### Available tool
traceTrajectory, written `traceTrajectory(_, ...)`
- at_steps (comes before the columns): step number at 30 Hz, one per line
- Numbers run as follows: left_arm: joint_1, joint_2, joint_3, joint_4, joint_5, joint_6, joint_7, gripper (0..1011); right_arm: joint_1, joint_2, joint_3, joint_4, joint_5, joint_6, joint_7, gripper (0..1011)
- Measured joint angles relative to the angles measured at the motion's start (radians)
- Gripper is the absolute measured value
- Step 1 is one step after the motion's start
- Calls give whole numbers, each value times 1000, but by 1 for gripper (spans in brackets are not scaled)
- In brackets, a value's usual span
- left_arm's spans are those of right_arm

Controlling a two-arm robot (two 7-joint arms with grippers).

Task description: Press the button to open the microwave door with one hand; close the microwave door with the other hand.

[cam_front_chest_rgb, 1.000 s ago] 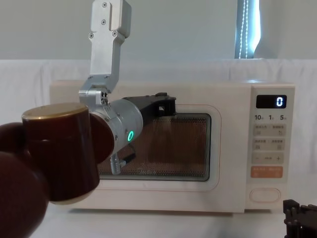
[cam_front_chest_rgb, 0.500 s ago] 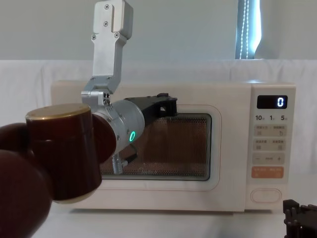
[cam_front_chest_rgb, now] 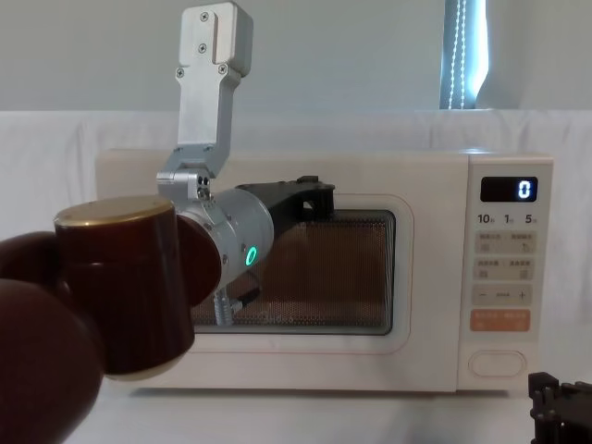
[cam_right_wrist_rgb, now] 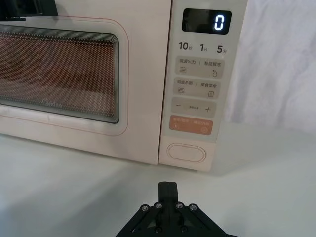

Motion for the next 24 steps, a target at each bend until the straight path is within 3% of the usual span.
traceTrajectory(13,2,3,1,-9,-1,-1,-8,0,0,0,0,0,0,0,0,0)
traceTrajectory(18,43,11,12,-68,-9,2,-22,0,0,0,0,0,0,0,0,0)
traceTrajectory(24,135,33,12,-198,-25,15,-23,0,0,0,0,0,0,0,0,0)
